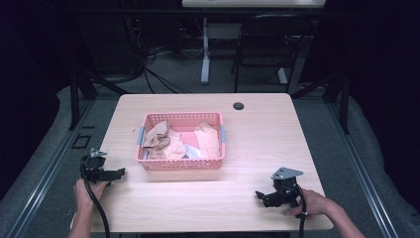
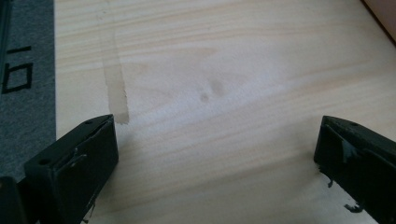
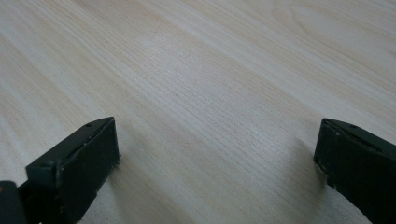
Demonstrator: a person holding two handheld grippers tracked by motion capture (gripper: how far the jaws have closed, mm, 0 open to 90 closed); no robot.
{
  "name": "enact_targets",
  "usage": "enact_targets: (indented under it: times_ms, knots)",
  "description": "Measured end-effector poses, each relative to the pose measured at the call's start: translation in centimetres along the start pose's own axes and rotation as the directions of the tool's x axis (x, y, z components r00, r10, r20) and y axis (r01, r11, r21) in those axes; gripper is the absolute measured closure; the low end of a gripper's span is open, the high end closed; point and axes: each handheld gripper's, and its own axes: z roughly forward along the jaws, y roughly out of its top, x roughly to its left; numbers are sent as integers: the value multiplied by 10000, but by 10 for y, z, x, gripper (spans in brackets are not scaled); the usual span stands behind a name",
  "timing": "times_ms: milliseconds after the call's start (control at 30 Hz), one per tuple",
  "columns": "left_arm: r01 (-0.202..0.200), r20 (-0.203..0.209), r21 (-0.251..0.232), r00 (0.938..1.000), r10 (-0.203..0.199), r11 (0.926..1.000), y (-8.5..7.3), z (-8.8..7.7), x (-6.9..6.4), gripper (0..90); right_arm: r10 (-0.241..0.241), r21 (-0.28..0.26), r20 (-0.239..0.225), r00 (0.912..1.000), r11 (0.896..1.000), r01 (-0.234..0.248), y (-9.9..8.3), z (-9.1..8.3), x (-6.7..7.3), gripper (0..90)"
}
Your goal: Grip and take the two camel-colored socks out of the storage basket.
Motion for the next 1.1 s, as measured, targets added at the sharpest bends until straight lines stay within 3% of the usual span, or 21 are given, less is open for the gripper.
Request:
enact_targets:
  times_ms: [200,233,367,433,500,600,733,867,1100]
  knots:
    - [-155,3,184,9999,155,9997,3,-6,3,0,8,-5,-2,10000,10000,-8,0,0,0,0]
    - [-193,-134,129,9997,194,9997,11,-12,7,0,22,-18,-31,10000,10000,-22,0,0,0,0]
    - [-16,-149,121,9999,18,9999,19,-19,12,0,24,-22,-30,10000,10000,-24,0,0,0,0]
    - [111,72,302,9999,-113,9995,22,-20,12,1,23,21,5,10000,10000,-23,0,0,0,0]
    - [167,-18,401,9999,-166,9991,23,-20,12,2,8,-4,2,10000,10000,-8,0,0,0,0]
    - [314,168,548,9993,-324,9980,32,-24,11,2,4,1,5,10000,10000,-4,0,0,0,0]
    - [499,319,370,9982,-510,9981,39,-28,10,2,0,1,-3,10000,10000,0,0,0,0,0]
    - [253,276,550,9993,-268,9982,50,-27,6,5,12,-11,4,10000,10000,-12,0,0,0,0]
    - [387,411,869,9983,-424,9955,68,-28,4,1,4,32,-10,10000,10000,-4,0,0,0,0]
